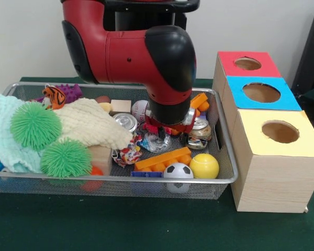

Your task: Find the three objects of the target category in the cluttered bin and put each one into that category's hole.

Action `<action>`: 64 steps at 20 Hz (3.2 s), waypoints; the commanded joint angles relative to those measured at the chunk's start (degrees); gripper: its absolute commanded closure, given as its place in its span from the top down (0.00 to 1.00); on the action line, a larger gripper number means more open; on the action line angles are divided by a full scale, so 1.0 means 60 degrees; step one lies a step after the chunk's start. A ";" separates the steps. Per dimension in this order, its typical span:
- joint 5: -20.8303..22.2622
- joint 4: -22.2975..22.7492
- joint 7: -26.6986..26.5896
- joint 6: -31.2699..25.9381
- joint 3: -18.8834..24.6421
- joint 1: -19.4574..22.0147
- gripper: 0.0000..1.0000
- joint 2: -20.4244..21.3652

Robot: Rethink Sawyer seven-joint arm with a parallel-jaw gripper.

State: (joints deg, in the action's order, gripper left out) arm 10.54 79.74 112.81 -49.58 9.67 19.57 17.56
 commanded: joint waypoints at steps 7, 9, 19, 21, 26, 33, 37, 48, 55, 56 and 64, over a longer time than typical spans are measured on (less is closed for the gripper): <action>0.1124 -0.0592 -0.0130 0.0470 -0.0196 -0.0476 1.00 -0.0548; 0.1138 -0.0718 -0.0080 0.0136 -0.0317 -0.0544 1.00 -0.0587; 0.1400 -0.1357 0.0305 -0.1023 -0.1155 -0.0985 1.00 -0.0585; 0.1375 -0.1389 0.0308 -0.1096 -0.1240 -0.1028 1.00 -0.0574; 0.1386 -0.1614 0.0300 -0.1811 -0.1540 -0.1189 1.00 -0.0323; 0.1375 -0.1858 0.0254 -0.2615 -0.1882 -0.1428 1.00 -0.0148; 0.1247 -0.1752 0.0241 -0.2645 -0.1812 -0.1425 1.00 -0.0143; 0.1089 -0.1456 -0.0137 -0.1813 -0.1463 -0.1181 1.00 -0.0224; 0.0732 -0.0694 -0.0970 -0.0184 -0.0409 -0.0419 1.00 -0.0182; 0.0682 -0.0534 -0.1069 0.0017 -0.0235 -0.0274 1.00 -0.0120; 0.0608 0.0175 -0.1421 0.0692 0.0639 0.0396 1.00 0.0304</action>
State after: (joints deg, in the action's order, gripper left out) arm 15.43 74.36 112.81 -50.56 4.53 18.90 17.98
